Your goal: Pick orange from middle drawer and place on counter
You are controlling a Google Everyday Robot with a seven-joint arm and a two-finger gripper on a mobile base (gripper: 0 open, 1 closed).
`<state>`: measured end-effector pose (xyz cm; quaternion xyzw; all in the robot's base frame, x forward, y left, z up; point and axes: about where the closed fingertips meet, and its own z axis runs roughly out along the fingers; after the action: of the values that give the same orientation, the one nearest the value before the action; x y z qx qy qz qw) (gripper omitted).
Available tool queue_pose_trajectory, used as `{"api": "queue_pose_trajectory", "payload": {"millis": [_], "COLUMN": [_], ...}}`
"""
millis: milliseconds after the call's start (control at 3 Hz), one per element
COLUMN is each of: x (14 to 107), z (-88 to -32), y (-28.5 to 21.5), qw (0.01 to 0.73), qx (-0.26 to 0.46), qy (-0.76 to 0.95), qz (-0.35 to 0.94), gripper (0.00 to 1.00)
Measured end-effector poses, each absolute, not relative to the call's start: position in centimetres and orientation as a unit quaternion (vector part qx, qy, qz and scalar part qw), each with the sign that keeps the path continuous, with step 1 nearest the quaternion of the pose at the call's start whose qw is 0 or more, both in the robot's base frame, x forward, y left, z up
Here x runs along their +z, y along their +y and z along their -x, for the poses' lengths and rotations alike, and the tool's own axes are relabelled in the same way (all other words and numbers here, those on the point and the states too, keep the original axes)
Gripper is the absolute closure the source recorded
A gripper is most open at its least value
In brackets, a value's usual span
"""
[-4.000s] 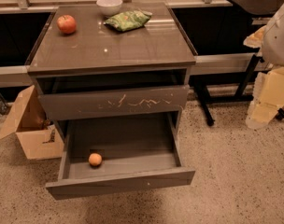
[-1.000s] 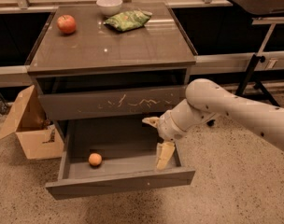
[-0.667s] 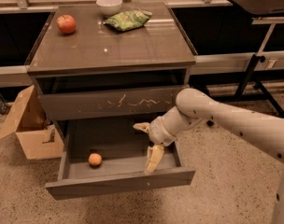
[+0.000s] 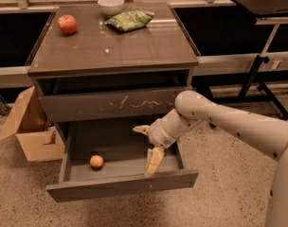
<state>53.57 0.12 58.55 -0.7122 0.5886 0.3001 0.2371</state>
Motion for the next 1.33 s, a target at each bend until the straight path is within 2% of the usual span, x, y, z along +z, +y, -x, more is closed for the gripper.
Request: {"api": "queue_pose_trajectory", "payload": {"millis": [667,1333], "x": [51.8,47.6], "z": [-60.2,-63.4], "y": [5.7,11.0], "qw": [0.299,0.338], "qx": [0.321,0.298], "qy": [0.559,0.587], "qz": [0.703,0.672], "gripper": [0.0,0.0]}}
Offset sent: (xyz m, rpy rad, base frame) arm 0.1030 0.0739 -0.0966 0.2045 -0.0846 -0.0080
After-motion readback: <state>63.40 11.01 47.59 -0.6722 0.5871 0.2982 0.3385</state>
